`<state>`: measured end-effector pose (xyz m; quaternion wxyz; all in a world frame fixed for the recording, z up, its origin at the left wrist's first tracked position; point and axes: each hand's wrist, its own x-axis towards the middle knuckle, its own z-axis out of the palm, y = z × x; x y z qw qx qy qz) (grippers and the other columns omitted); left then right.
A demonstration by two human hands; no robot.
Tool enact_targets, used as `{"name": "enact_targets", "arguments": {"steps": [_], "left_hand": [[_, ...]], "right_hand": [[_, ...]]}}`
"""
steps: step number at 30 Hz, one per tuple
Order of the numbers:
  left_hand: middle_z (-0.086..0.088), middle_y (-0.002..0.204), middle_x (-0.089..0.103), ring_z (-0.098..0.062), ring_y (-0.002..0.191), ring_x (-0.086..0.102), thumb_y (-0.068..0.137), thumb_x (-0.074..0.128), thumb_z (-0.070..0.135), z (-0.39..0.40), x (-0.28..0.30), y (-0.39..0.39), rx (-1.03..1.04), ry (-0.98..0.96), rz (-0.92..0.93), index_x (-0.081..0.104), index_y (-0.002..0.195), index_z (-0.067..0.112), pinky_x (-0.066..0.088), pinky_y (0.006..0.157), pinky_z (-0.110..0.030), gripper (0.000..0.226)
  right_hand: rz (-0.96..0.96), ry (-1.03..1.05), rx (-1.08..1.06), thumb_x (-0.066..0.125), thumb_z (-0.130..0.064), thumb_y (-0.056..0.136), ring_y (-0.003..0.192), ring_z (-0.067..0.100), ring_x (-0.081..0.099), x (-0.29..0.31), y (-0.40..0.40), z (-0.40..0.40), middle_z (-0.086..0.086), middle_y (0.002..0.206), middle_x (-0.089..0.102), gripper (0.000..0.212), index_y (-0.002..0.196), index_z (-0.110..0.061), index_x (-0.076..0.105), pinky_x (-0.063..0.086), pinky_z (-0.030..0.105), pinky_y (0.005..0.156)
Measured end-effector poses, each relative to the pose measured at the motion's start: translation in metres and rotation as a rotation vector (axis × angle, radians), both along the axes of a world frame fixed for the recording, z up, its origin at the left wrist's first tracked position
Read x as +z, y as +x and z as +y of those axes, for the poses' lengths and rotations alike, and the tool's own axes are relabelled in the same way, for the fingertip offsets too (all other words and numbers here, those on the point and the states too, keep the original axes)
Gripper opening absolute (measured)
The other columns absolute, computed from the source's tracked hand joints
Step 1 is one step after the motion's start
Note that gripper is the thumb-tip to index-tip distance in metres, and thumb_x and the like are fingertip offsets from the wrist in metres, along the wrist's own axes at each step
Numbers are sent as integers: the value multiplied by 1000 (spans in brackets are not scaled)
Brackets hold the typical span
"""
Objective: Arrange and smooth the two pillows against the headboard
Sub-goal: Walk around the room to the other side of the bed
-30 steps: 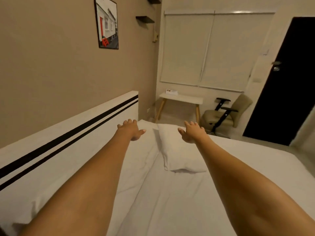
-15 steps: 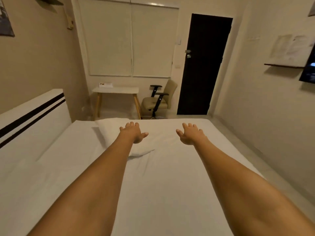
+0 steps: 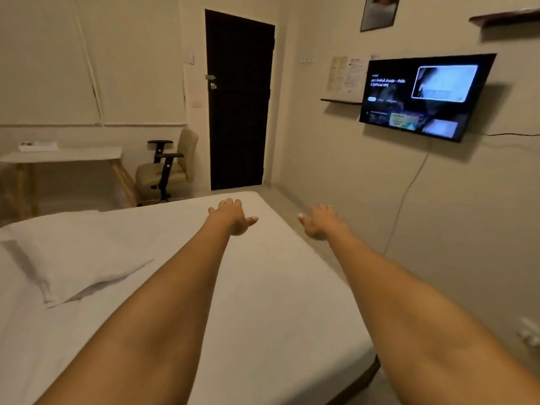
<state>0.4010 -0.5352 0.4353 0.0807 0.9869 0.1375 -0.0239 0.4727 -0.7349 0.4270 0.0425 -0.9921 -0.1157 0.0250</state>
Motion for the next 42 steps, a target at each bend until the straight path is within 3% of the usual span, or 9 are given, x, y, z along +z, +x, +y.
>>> {"name": "enact_targets", "arguments": {"steps": [9,16,23,32,42], "left_hand": [[-13,163,11,-31,151,12,96,36,57,-166,6,93,-194,41,-32,11,155,7,15,120,-52,81],[-14,162,17,-32,149,17,94,39,59,-264,2,171,-346,58,-39,16,154,7,20,119,-52,83],[-14,162,16,-31,149,17,95,37,59,-344,14,263,-396,50,-30,16,154,7,17,120,-54,82],[-14,162,15,-32,149,16,97,35,56,-430,51,365,-471,83,-75,13,155,6,20,120,-49,80],[-13,161,17,-31,149,18,97,31,57,-499,47,461,-358,106,-69,16,154,6,19,119,-51,78]], "right_hand": [[-30,12,-213,26,-52,99,146,33,21,14,43,-188,14,158,23,66,152,-12,20,22,51,116],[-35,3,-340,24,-51,99,144,34,24,10,87,-291,14,158,23,66,152,-13,19,24,50,113],[1,-7,-414,23,-51,100,148,33,14,17,158,-367,12,162,13,67,154,-14,13,18,50,116],[-75,30,-457,22,-50,100,147,34,17,57,256,-446,13,161,15,65,154,-14,14,19,50,116],[-66,30,-377,21,-50,100,148,33,13,52,375,-521,12,162,12,65,155,-17,11,16,51,117]]}}
